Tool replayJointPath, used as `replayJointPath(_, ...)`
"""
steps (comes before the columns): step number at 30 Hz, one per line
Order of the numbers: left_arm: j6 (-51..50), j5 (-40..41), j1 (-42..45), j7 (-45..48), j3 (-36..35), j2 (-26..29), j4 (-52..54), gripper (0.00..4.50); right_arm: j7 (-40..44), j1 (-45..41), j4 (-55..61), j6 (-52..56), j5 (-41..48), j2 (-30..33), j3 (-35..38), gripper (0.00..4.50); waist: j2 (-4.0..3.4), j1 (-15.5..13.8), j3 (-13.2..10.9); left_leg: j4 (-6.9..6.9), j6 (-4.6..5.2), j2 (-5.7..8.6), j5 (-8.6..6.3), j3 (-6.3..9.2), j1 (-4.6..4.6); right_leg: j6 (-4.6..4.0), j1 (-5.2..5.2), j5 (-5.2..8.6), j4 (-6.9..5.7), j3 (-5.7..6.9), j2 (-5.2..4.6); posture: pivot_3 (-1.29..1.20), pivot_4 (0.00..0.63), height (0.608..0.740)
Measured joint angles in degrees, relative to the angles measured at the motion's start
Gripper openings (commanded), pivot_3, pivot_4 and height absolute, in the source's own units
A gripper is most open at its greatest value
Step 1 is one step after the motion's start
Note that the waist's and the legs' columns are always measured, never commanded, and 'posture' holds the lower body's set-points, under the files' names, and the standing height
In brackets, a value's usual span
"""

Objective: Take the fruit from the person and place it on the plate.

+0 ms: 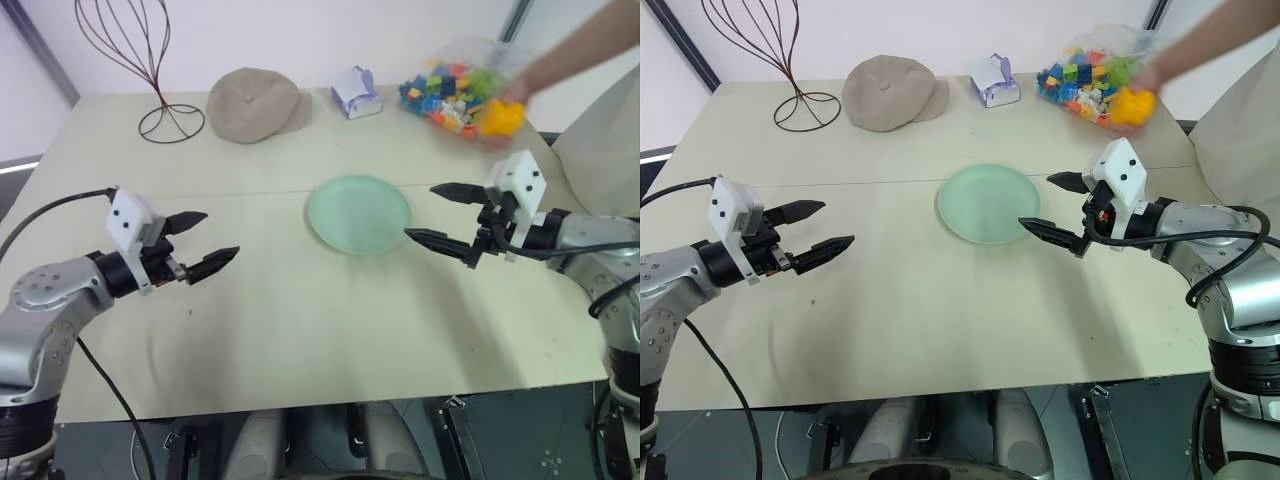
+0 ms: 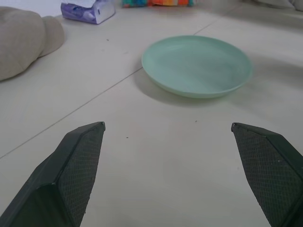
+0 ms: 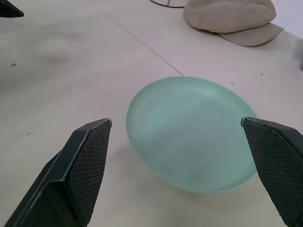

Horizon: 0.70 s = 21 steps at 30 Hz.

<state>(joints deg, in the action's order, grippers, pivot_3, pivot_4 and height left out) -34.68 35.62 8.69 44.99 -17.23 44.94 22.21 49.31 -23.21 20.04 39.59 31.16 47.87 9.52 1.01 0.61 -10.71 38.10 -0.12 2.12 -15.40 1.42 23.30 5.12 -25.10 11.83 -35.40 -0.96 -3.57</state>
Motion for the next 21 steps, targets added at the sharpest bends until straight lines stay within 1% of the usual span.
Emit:
replayJointPath(8,0.3,-0.2,0.2,-0.2,0.1,-0.1,-0.2,4.50,-0.7,0.0,0.0,0.0,0.0,-0.1,0.0,4.49,0.00,0.0,0.0,0.01,0.00,0.00,0.00,0.00,0.00,0.00,0.00,0.00,-0.01,0.00,0.00,0.00,0.150,0.740)
replayJointPath(11,2.0,-1.5,1.6,-2.6,0.0,-1.6,-1.2,4.50,-0.8,0.0,0.0,0.0,0.1,-0.3,-0.2,4.49,0.00,0.0,0.0,0.02,0.00,0.00,0.00,0.00,-0.01,0.00,0.01,0.00,-0.02,0.00,0.00,0.00,0.150,0.740)
replayJointPath(17,10.5,-9.0,4.4,-11.7,-0.3,-7.5,-2.1,4.50,-1.1,-0.4,0.0,0.0,0.1,-1.0,-1.2,4.49,0.02,-0.1,0.0,0.06,0.00,0.02,0.00,-0.01,-0.02,0.02,0.03,-0.01,-0.03,-0.04,-0.02,0.00,0.150,0.740)
replayJointPath(21,16.8,-15.6,4.4,-16.4,0.7,-9.9,-2.3,4.50,-1.1,-0.5,0.0,0.0,0.1,-1.3,-1.5,4.49,0.02,-0.1,0.0,0.05,0.00,0.02,0.00,0.00,-0.02,0.02,0.03,-0.01,-0.03,-0.06,-0.02,0.00,0.150,0.740)
